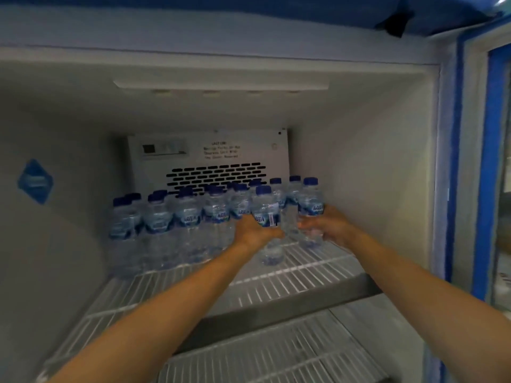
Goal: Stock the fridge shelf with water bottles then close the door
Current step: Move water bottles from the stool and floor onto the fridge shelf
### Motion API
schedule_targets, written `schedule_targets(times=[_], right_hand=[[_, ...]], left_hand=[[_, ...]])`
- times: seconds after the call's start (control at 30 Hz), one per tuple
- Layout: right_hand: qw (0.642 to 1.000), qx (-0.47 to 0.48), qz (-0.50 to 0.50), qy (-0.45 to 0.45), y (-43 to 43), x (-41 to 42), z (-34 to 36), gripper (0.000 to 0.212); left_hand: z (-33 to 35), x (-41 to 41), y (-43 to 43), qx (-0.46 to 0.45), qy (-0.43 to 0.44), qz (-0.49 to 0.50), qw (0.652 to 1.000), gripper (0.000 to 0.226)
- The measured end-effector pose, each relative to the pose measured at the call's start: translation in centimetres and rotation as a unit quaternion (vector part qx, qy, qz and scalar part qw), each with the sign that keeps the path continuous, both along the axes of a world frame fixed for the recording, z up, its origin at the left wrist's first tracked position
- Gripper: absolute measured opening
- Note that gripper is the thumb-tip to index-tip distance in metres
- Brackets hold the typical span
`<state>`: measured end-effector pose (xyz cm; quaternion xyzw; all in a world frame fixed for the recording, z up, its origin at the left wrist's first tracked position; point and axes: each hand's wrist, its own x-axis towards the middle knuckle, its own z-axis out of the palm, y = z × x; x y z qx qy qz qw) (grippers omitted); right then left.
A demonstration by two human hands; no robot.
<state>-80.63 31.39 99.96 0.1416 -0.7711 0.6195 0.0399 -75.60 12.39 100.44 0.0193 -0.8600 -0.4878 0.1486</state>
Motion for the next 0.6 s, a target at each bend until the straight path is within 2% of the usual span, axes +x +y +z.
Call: schedule_targets(times=[0.13, 0.23, 0.4, 0.47, 0.53, 0.6], right_hand=[[0.998, -0.004, 0.052, -0.018, -0.2, -2.5, -0.3, 0.042], [0.996, -0.007, 0.077, -0.037, 0.0, -3.6, -0.1, 0.036], [0.991, -0.021, 0.128, -0.034, 0.6, -5.2, -1.4, 0.049], [0.991, -0.024, 0.126, -0.041, 0.6, -5.3, -1.7, 0.053], [0.991, -0.031, 0.119, -0.047, 0.5, -5.4, -1.7, 0.050], [0.993, -0.035, 0.099, -0.049, 0.3, -5.2, -1.6, 0.046]], left_hand=[[0.0, -1.6, 1.3, -0.010, 0.003, -0.019, 1.000, 0.050], [0.0, -2.5, 2.0, -0.017, 0.008, -0.019, 1.000, 0.030], [-0.7, -3.0, 2.1, 0.002, 0.024, -0.019, 1.000, 0.035], [-1.4, -3.1, 2.0, -0.002, 0.038, -0.029, 0.999, 0.054], [-2.1, -2.7, 1.8, -0.024, 0.016, -0.031, 0.999, 0.069], [-2.6, -2.1, 1.9, -0.054, -0.008, -0.017, 0.998, 0.064]])
